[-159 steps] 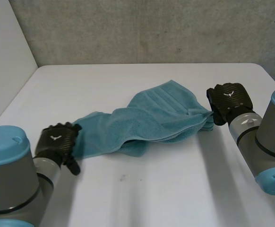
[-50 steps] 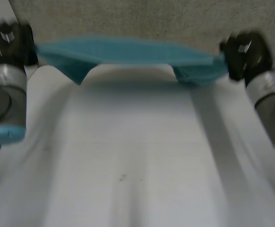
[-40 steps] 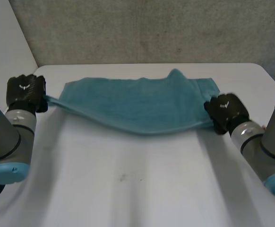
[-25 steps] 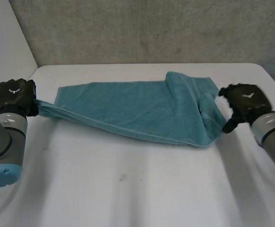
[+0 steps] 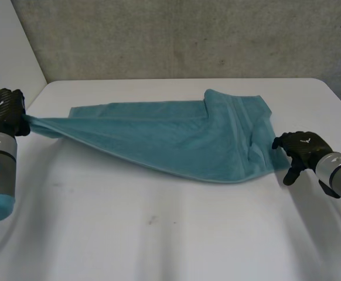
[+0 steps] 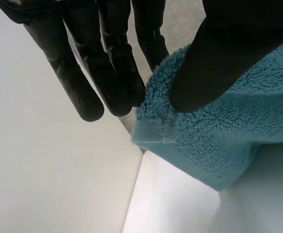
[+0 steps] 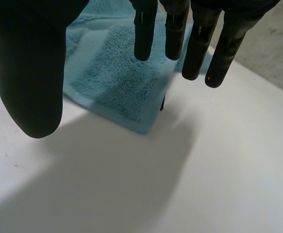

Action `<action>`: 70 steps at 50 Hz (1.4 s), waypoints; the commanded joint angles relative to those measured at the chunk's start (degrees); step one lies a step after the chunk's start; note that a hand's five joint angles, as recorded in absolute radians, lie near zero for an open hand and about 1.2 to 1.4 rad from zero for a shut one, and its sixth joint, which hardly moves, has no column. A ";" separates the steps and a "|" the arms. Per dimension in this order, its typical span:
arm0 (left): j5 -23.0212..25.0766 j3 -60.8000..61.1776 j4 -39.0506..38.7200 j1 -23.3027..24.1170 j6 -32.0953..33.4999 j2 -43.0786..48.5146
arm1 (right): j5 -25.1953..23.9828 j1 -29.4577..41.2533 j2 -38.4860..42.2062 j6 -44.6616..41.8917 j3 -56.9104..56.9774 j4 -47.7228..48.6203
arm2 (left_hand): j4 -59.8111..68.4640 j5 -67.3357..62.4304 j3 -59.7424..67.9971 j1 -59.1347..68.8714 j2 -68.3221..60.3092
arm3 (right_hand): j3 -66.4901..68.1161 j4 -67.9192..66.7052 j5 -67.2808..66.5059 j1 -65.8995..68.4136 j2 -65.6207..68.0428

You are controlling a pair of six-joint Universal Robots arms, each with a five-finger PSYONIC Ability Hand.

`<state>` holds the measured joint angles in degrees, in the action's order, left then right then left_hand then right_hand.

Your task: Fold the laundry

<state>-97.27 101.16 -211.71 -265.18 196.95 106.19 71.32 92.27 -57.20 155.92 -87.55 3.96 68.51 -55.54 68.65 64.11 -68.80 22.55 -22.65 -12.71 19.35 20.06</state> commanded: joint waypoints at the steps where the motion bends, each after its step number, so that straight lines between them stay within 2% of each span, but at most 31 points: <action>1: 0.32 0.26 0.15 0.01 -0.34 -0.20 | 0.13 3.00 3.14 8.50 4.05 -0.97 | 11.49 -14.46 11.35 15.89 -11.20 | 6.53 -6.44 -6.38 9.74 9.03; 18: 0.50 0.44 0.24 0.54 -0.34 0.15 | 0.40 6.26 5.96 10.98 5.37 -0.27 | 11.49 -14.46 11.35 15.89 -11.20 | 9.56 -9.47 -9.41 12.77 12.06; 29: 0.50 0.53 0.24 0.63 -0.42 0.07 | 2.59 7.14 6.40 10.98 6.60 3.07 | 11.49 -14.46 11.35 15.89 -11.20 | 20.16 -20.07 -20.01 23.37 22.66; 34: 0.50 0.53 0.24 0.63 -0.34 0.07 | 4.97 8.63 7.89 11.07 8.89 3.42 | 11.49 -14.46 11.35 15.89 -11.20 | 29.08 -28.99 -28.92 32.28 31.57; 36: 0.41 0.53 0.33 0.63 -0.34 0.07 | 6.45 9.07 9.29 11.07 10.64 3.42 | 11.49 -14.46 11.35 15.89 -11.20 | 39.79 -39.69 -39.63 42.99 42.28; 37: 0.41 0.53 0.33 0.63 -0.34 0.07 | 6.46 9.07 9.30 11.07 10.64 3.42 | 11.49 -14.46 11.35 15.89 -11.20 | 39.84 -39.75 -39.69 43.05 42.34; 39: 0.32 0.53 0.33 0.63 -0.34 -0.02 | 8.12 9.33 9.65 10.98 11.69 3.33 | 11.49 -14.46 11.35 15.89 -11.20 | 57.35 -57.26 -57.20 60.55 59.84; 41: 0.32 0.53 0.33 0.63 -0.34 -0.02 | 9.09 9.33 9.65 11.07 12.13 3.33 | 11.49 -14.46 11.35 15.89 -11.20 | 57.45 -57.35 -57.29 60.65 59.94; 45: 0.32 0.53 0.51 0.63 -0.25 -0.11 | 11.21 8.89 8.60 10.98 12.40 2.98 | 11.49 -14.46 11.35 15.89 -11.20 | 57.45 -57.35 -57.29 60.65 59.94; 48: 0.32 0.53 1.03 0.72 -0.07 -0.37 | 12.79 8.45 4.03 10.45 11.52 2.89 | 11.49 -14.46 11.35 15.89 -11.20 | 57.45 -57.35 -57.29 60.65 59.94; 50: 0.32 0.53 1.74 0.72 0.01 -0.81 | 12.96 8.19 -3.32 9.32 9.86 1.93 | 11.49 -14.46 11.35 15.89 -11.20 | 57.45 -57.35 -57.29 60.65 59.94; 51: 0.32 0.53 2.52 0.72 0.01 -1.51 | 12.96 8.19 -3.36 9.31 9.85 1.93 | 11.49 -14.46 11.35 15.89 -11.20 | 57.45 -57.35 -57.29 60.65 59.94; 56: 0.41 0.62 7.27 0.72 0.28 -5.12 | 12.17 7.22 -9.95 2.54 7.04 -4.14 | 11.49 -14.46 11.35 15.89 -11.20 | 57.45 -57.35 -57.29 60.65 59.94; 58: 0.41 0.62 9.65 0.81 0.37 -6.35 | 12.00 5.04 -14.58 -4.98 4.24 -10.87 | 11.49 -14.46 11.35 15.89 -11.20 | 57.45 -57.35 -57.29 60.65 59.94; 59: 0.50 0.79 12.78 0.81 0.37 -7.83 | 12.00 5.03 -14.61 -5.02 4.23 -10.90 | 11.49 -14.46 11.35 15.89 -11.20 | 57.45 -57.35 -57.29 60.65 59.94; 60: 0.50 1.05 16.12 0.81 0.45 -9.58 | 11.91 3.72 -16.61 -9.02 2.40 -13.95 | 11.49 -14.46 11.35 15.89 -11.20 | 57.45 -57.35 -57.29 60.65 59.94; 61: 0.50 1.06 16.15 0.81 0.45 -9.60 | 11.91 3.71 -16.63 -9.06 2.38 -13.98 | 11.49 -14.46 11.35 15.89 -11.20 | 57.45 -57.35 -57.29 60.65 59.94; 63: 0.59 2.11 23.15 0.37 1.07 -12.58 | 12.08 2.05 -20.21 -16.49 -0.85 -19.23 | 11.49 -14.46 11.35 15.89 -11.20 | 57.45 -57.35 -57.29 60.65 59.94; 64: 0.59 2.11 23.18 0.37 1.07 -12.59 | 12.09 2.04 -20.23 -16.53 -0.87 -19.25 | 11.49 -14.46 11.35 15.89 -11.20 | 57.45 -57.35 -57.29 60.65 59.94; 65: 0.59 2.63 26.66 0.19 1.94 -13.72 | 12.35 1.69 -22.06 -20.27 -2.26 -21.69 | 11.49 -14.46 11.35 15.89 -11.20 | 57.45 -57.35 -57.29 60.65 59.94; 66: 0.59 2.64 26.70 0.19 1.95 -13.73 | 12.78 1.34 -23.90 -23.62 -3.76 -24.15 | 11.49 -14.46 11.35 15.89 -11.20 | 57.45 -57.35 -57.29 60.65 59.94; 68: 0.59 4.04 32.91 -0.16 4.22 -16.18 | 12.79 0.64 -25.66 -26.96 -5.60 -26.61 | 11.49 -14.46 11.35 15.89 -11.20 | 57.45 -57.35 -57.29 60.65 59.94; 69: 0.59 4.05 32.94 -0.16 4.23 -16.19 | 12.61 -0.41 -27.16 -29.95 -7.44 -28.90 | 11.49 -14.46 11.35 15.89 -11.20 | 57.45 -57.35 -57.29 60.65 59.94; 70: 0.67 5.09 35.03 -0.25 5.63 -17.76 | 12.61 -0.42 -27.17 -29.98 -7.46 -28.92 | 11.49 -14.46 11.35 15.89 -11.20 | 57.45 -57.35 -57.29 60.65 59.94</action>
<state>-96.69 103.63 -186.65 -264.90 198.85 92.98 83.58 94.28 -78.71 137.73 -89.16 -16.49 68.51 -55.54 68.65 64.11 -68.82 67.75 -68.28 -56.07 56.59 67.78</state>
